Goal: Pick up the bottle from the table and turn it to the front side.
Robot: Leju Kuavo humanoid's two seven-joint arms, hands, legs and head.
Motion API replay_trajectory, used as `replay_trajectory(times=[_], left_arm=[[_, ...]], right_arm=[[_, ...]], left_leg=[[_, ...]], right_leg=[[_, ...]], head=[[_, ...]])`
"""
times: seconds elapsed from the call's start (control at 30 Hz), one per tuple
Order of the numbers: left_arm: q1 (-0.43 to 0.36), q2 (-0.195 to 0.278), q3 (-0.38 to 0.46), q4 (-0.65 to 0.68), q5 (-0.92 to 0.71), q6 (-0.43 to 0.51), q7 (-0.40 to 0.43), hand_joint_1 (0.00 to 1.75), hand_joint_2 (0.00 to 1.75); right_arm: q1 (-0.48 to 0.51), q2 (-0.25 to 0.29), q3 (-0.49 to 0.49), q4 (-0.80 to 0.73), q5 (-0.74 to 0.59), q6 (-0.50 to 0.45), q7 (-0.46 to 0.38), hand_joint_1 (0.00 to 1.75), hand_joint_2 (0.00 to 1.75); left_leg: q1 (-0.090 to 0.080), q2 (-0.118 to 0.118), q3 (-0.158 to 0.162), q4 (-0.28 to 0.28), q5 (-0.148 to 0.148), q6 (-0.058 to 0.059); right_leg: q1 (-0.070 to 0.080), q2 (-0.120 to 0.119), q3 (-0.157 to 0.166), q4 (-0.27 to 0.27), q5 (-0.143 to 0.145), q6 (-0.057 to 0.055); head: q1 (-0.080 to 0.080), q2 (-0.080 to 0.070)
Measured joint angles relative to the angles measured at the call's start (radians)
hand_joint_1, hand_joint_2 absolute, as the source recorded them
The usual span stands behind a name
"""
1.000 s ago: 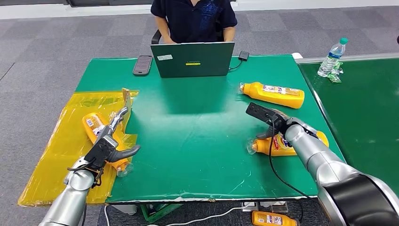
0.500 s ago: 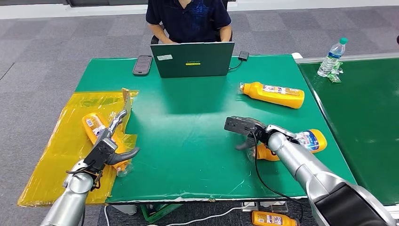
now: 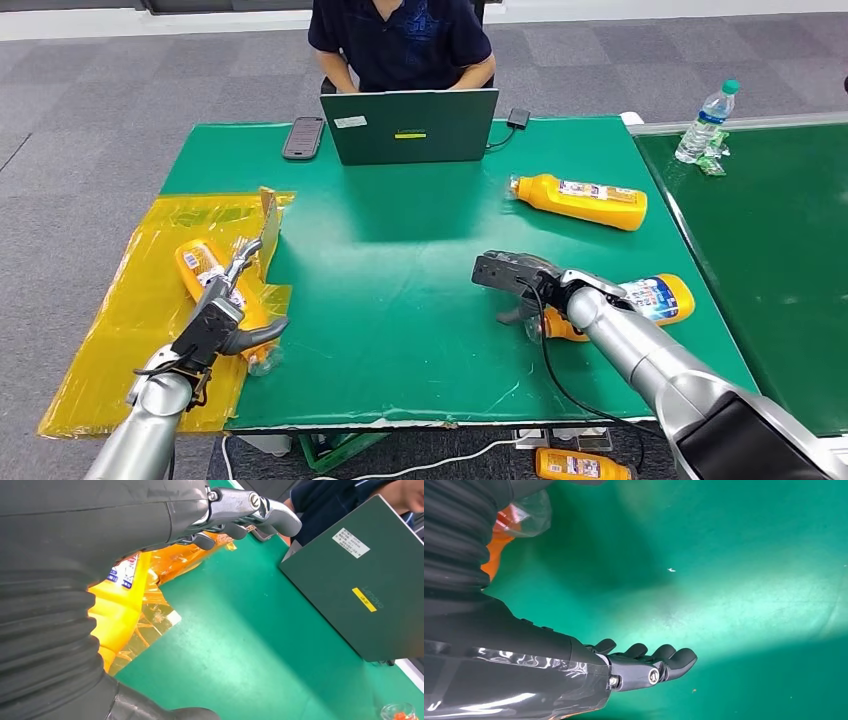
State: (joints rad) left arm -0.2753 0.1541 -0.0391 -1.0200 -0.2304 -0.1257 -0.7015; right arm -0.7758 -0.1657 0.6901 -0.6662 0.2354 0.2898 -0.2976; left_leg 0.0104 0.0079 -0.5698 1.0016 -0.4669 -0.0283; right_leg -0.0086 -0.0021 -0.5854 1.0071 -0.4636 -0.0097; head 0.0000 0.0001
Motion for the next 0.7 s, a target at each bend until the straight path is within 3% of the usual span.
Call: replay_trajectory(times=[0.17,0.43,0.7], left_arm=[[0.011,0.0,0.007,-0.007,-0.005,0.0,0.0,0.0,1.75],[0.06,-0.001,0.046,-0.045,-0.017,0.0,0.001,0.0,1.75],[0.118,-0.002,0.1,-0.096,-0.037,-0.015,0.014,0.0,1.75]], right_arm=[[0.006,-0.036,0.026,-0.043,-0.009,0.0,0.025,0.0,1.75],[0.05,-0.176,0.082,-0.208,-0.026,-0.033,0.084,0.0,1.75],[0.253,-0.37,0.062,-0.454,0.017,-0.13,0.124,0.0,1.75]], left_leg=[[0.0,0.0,0.0,0.0,0.0,0.0],[-0.001,-0.001,-0.001,0.0,-0.001,0.001],[-0.001,-0.005,-0.001,0.0,-0.002,0.003]], right_leg=[[0.0,0.0,0.0,0.0,0.0,0.0],[-0.001,-0.001,-0.001,0.0,0.0,0.0],[-0.001,-0.006,0.001,-0.001,-0.002,0.003]], head=[[0.0,0.0],[0.0,0.0],[0.0,0.0]])
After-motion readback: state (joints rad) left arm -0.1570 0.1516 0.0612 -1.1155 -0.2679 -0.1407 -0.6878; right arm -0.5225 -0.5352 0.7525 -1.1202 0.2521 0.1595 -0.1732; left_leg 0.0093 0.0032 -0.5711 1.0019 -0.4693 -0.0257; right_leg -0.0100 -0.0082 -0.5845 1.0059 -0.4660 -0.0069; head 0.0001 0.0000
